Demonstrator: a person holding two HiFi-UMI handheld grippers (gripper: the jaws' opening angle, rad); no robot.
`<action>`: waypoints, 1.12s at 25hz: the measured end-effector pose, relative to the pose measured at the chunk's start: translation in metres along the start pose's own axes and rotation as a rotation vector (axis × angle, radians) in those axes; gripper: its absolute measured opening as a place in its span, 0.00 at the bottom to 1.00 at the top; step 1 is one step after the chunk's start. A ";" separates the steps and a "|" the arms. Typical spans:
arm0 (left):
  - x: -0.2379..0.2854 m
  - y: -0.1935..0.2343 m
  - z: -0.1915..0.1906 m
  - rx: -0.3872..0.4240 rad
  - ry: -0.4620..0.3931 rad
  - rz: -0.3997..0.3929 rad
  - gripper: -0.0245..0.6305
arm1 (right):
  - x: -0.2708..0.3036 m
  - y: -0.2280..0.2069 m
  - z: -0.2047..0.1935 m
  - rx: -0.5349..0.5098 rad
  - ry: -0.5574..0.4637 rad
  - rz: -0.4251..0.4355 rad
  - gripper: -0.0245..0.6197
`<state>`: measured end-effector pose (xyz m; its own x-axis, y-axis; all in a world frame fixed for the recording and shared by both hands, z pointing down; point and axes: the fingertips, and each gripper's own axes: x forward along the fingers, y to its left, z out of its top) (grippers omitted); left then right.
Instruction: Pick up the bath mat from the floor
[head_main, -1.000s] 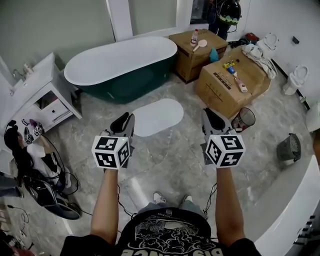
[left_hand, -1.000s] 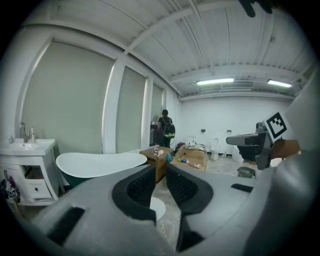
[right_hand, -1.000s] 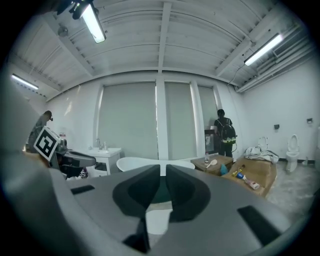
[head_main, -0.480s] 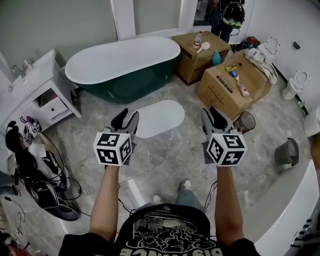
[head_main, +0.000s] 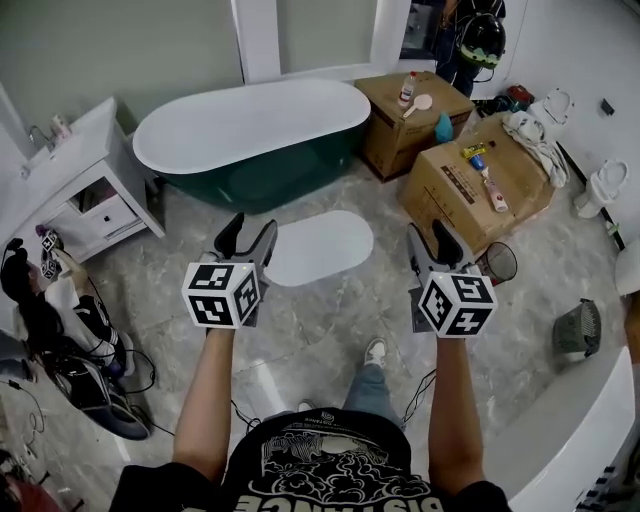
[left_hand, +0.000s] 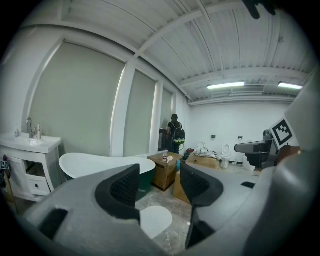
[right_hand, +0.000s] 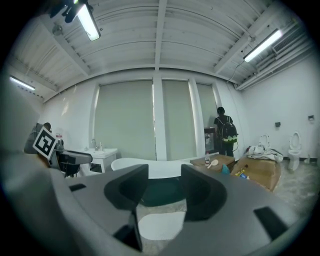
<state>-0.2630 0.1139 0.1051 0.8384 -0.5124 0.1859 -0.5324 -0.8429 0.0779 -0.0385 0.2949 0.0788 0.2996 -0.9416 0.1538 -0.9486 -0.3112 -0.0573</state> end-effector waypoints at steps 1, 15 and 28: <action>0.008 0.000 0.001 -0.004 -0.001 0.012 0.43 | 0.007 -0.009 0.000 0.000 0.002 0.002 0.35; 0.150 -0.033 0.017 -0.016 0.049 0.211 0.52 | 0.139 -0.165 0.013 -0.022 0.043 0.127 0.47; 0.184 -0.018 0.027 0.000 0.070 0.418 0.55 | 0.227 -0.199 0.020 0.004 0.052 0.302 0.56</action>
<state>-0.0959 0.0303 0.1115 0.5403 -0.7980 0.2671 -0.8251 -0.5648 -0.0183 0.2202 0.1409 0.1055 -0.0020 -0.9838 0.1792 -0.9935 -0.0184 -0.1122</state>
